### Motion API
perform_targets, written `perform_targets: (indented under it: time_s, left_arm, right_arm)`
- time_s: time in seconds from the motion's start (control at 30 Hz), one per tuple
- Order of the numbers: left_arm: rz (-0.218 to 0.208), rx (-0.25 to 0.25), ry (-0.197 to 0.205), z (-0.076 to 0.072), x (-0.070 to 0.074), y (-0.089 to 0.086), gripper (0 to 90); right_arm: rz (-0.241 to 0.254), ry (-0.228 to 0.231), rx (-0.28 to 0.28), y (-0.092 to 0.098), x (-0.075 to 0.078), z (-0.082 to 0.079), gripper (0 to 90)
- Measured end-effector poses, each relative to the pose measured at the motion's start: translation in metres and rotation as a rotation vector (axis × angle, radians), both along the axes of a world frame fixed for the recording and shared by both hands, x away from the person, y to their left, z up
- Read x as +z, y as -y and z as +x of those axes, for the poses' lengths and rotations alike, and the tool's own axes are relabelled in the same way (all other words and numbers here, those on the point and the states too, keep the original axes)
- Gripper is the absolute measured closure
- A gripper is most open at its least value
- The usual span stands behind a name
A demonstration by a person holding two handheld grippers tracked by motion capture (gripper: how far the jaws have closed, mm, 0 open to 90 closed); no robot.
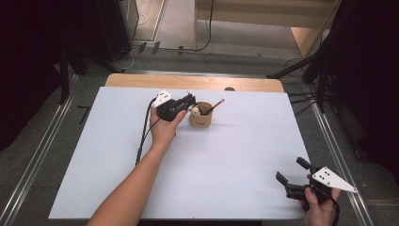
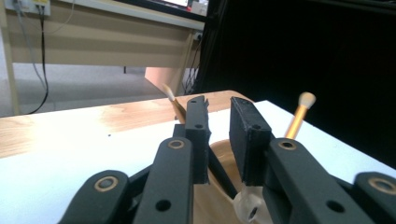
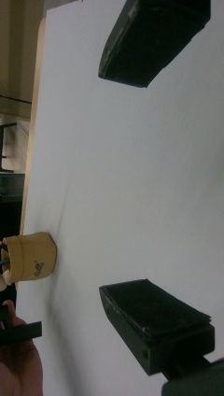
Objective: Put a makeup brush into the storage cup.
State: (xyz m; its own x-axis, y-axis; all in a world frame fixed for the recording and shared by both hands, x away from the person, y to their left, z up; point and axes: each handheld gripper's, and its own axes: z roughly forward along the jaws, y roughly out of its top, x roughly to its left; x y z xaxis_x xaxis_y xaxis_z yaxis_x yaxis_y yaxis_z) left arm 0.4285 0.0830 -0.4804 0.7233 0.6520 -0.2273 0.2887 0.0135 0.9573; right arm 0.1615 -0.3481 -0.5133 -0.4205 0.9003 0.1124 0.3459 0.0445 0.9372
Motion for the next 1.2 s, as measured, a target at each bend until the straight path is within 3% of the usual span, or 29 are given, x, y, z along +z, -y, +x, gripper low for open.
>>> perform_targets:
  time_s: [0.17, 0.23, 0.27, 0.33, 0.43, 0.63, 0.73, 0.87, 1.03, 1.2]
  left_arm:
    - [0.012, 0.016, 0.026, -0.004, 0.003, -0.009, 69.2]
    - [0.009, 0.011, 0.007, -0.005, 0.004, -0.013, 69.9]
    - [0.020, 0.022, 0.021, -0.006, 0.005, -0.016, 69.5]
    - [0.027, 0.027, 0.002, -0.006, 0.006, -0.022, 69.0]
    - [0.004, 0.028, -0.026, -0.009, 0.009, -0.031, 64.9]
    - [0.084, -0.008, -0.062, -0.018, 0.018, -0.043, 56.2]
    - [0.121, -0.029, -0.051, -0.023, 0.022, -0.047, 52.9]
    - [0.111, -0.042, -0.055, -0.029, 0.025, -0.052, 42.2]
    - [0.094, -0.064, -0.088, -0.034, 0.028, -0.058, 23.1]
    - [0.125, -0.062, -0.088, -0.043, 0.026, -0.064, 0.0]
  right_arm:
    - [-0.001, 0.002, 0.000, 0.000, 0.000, 0.000, 1.5]
    - [-0.002, 0.003, 0.000, 0.000, 0.000, 0.000, 1.6]
    - [-0.003, 0.003, 0.000, 0.000, 0.001, 0.000, 1.5]
    - [-0.003, 0.004, 0.001, 0.000, 0.001, 0.000, 1.6]
    - [-0.003, 0.005, 0.001, 0.000, 0.001, 0.000, 1.5]
    - [-0.003, 0.002, 0.002, -0.001, 0.001, 0.001, 1.5]
    - [-0.005, 0.002, 0.003, -0.002, 0.001, 0.001, 1.6]
    - [-0.005, 0.001, 0.005, -0.002, 0.001, 0.001, 1.5]
    - [-0.008, 0.002, 0.006, -0.002, 0.001, 0.001, 1.5]
    - [-0.005, 0.001, 0.005, -0.002, 0.001, 0.001, 1.6]
